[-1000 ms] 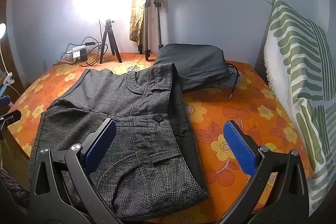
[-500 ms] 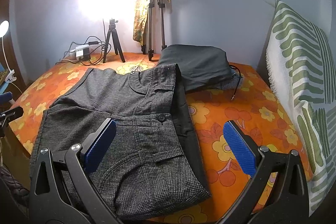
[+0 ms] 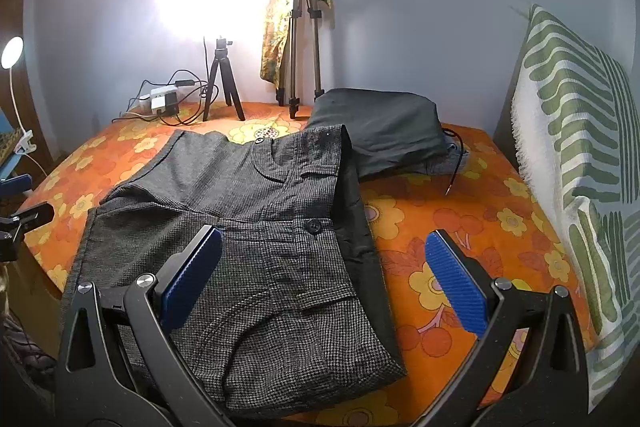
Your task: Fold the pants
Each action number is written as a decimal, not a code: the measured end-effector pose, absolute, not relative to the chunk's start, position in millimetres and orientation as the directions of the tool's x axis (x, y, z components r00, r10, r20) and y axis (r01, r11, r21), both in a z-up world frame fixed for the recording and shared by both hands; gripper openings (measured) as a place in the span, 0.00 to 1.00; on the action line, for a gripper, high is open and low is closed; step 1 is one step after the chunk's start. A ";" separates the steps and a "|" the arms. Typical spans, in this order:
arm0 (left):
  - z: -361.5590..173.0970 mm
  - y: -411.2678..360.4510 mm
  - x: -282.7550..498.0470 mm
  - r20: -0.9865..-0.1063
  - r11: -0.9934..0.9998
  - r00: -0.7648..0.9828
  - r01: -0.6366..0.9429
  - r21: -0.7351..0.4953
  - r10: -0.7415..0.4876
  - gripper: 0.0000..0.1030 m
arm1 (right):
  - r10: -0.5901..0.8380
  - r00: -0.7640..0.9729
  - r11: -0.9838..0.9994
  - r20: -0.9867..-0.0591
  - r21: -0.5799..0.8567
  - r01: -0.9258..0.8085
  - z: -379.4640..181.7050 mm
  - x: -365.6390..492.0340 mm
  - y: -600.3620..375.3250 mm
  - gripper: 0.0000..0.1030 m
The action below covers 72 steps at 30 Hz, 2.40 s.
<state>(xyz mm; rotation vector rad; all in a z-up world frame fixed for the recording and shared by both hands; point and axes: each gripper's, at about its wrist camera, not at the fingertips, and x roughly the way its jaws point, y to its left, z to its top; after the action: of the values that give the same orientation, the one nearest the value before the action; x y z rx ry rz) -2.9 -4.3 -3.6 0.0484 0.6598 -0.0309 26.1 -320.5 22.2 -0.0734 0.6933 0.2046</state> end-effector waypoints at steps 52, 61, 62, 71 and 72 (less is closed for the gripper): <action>-62.9 43.9 -29.8 -0.794 0.993 0.597 0.065 -0.095 -0.115 0.68 | 0.425 0.326 0.540 -0.844 -0.052 -0.840 -78.7 -83.0 -202.7 0.65; -67.1 39.4 -43.2 -0.813 0.989 0.566 0.116 -0.087 -0.138 0.68 | 0.349 0.413 0.531 -0.841 -0.185 -0.827 -91.0 -90.4 -193.7 0.65; -67.1 38.2 -44.2 -0.815 0.989 0.563 0.124 -0.081 -0.138 0.68 | 0.343 0.422 0.535 -0.839 -0.195 -0.822 -91.7 -88.5 -193.1 0.65; -62.9 3.1 -65.3 -0.804 0.942 0.578 0.329 0.068 -0.144 0.68 | 0.383 0.341 0.567 -0.859 -0.072 -0.820 -82.9 -65.0 -195.3 0.23; -62.9 -4.0 -69.2 -0.800 0.927 0.582 0.365 0.092 -0.150 0.68 | 0.394 0.329 0.576 -0.858 -0.048 -0.816 -80.8 -61.6 -197.1 0.18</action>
<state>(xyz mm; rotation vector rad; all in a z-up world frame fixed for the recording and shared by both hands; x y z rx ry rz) -69.2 -4.0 -62.9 0.2585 0.9032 -0.3043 -61.6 -197.1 -80.8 -0.5317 0.9277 0.8417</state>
